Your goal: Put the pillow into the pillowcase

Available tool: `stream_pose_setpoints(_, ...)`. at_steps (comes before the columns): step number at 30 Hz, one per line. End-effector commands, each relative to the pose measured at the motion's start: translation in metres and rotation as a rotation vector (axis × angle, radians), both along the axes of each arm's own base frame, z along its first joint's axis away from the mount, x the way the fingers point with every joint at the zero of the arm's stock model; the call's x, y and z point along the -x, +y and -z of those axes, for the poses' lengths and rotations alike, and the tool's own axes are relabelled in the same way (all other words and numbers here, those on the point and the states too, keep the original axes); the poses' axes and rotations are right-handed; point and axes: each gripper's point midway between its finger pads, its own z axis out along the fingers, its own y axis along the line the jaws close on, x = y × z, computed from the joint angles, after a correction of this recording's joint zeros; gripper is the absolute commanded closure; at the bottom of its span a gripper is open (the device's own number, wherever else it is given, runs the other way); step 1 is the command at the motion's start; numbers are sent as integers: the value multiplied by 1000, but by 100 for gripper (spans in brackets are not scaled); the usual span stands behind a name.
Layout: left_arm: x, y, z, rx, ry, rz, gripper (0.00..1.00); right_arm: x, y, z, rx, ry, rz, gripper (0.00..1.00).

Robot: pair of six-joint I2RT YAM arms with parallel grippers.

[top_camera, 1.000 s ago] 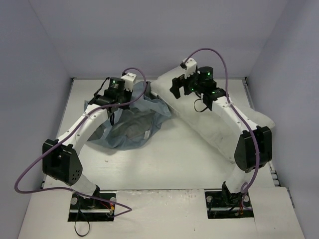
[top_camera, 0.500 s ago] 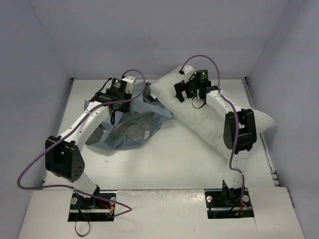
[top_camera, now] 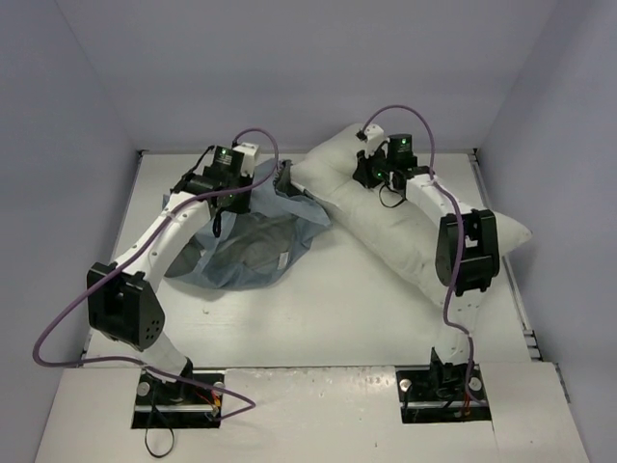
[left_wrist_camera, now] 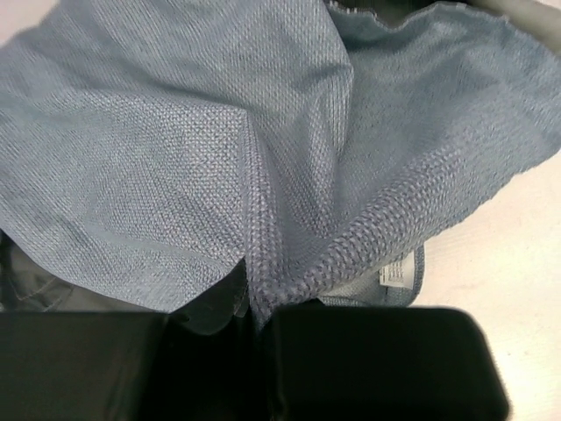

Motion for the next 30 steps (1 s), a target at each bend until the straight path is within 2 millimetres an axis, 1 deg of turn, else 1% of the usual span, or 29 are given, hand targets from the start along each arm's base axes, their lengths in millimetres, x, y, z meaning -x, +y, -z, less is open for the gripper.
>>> stream_pose_setpoints(1, -19, 4, -41, 26, -98, -49, 100, 16, -22, -87, -7, -76, 83, 100)
stream_pose_setpoints(2, -20, 6, -41, 20, -94, -58, 100, 21, -24, -108, -19, -112, 90, 100)
stream_pose_setpoints(3, -23, 7, -42, 23, -94, -67, 100, 26, -26, -125, -27, -139, 105, 100)
stream_pose_setpoints(4, -26, 7, -43, 26, -96, -73, 100, 40, -27, -160, -49, -197, 103, 100)
stream_pose_setpoints(6, -31, 9, -45, 34, -96, -88, 100, 58, -24, -181, -73, -227, 94, 100)
stream_pose_setpoints(7, -35, 8, -45, 36, -97, -93, 100, 78, -26, -196, -82, -255, 92, 100)
stream_pose_setpoints(9, -39, 10, -44, 34, -85, -102, 100, 98, -24, -205, -104, -266, 82, 100)
stream_pose_setpoints(10, -45, 10, -45, 31, -89, -108, 100, 122, -24, -207, -115, -255, 63, 100)
stream_pose_setpoints(11, -46, 11, -46, 29, -86, -112, 100, 133, -24, -210, -124, -258, 54, 100)
stream_pose_setpoints(12, -50, 11, -43, 24, -77, -115, 100, 154, -22, -218, -144, -271, 29, 100)
stream_pose_setpoints(13, -53, 11, -44, 24, -79, -117, 100, 166, -20, -230, -159, -294, 6, 100)
stream_pose_setpoints(14, -56, 11, -48, 24, -87, -121, 100, 178, -17, -225, -167, -280, -18, 100)
stream_pose_setpoints(15, -59, 12, -45, 22, -82, -124, 100, 193, -11, -227, -180, -275, -55, 100)
stream_pose_setpoints(16, -61, 13, -45, 23, -83, -128, 100, 211, -7, -239, -201, -300, -100, 100)
stream_pose_setpoints(17, -64, 11, -50, 29, -91, -128, 100, 228, 4, -239, -230, -284, -178, 100)
stream_pose_setpoints(18, -66, 11, -51, 29, -92, -130, 100, 240, 11, -240, -242, -276, -219, 100)
stream_pose_setpoints(19, -68, 12, -49, 26, -87, -132, 100, 261, 23, -240, -248, -260, -281, 100)
stream_pose_setpoints(20, -71, 10, -54, 31, -101, -132, 100, 271, 30, -235, -249, -239, -308, 100)
stream_pose_setpoints(21, -73, 10, -54, 30, -102, -132, 100, 283, 38, -227, -244, -203, -338, 100)
stream_pose_setpoints(22, -75, 11, -55, 28, -104, -134, 100, 299, 51, -225, -258, -185, -389, 100)
stream_pose_setpoints(23, -77, 11, -57, 29, -108, -133, 100, 310, 57, -212, -263, -144, -420, 100)
stream_pose_setpoints(25, -81, 11, -63, 34, -123, -134, 100, 327, 65, -205, -290, -96, -458, 100)
stream_pose_setpoints(26, -83, 11, -66, 30, -131, -132, 100, 339, 73, -195, -288, -62, -491, 100)
stream_pose_setpoints(28, -85, 13, -71, 28, -144, -139, 100, 353, 79, -190, -291, -48, -519, 100)
stream_pose_setpoints(29, -86, 14, -72, 28, -145, -141, 100, 361, 85, -187, -293, -29, -541, 100)
stream_pose_setpoints(30, -85, 14, -73, 33, -147, -142, 100, 362, 87, -179, -282, -12, -536, 100)
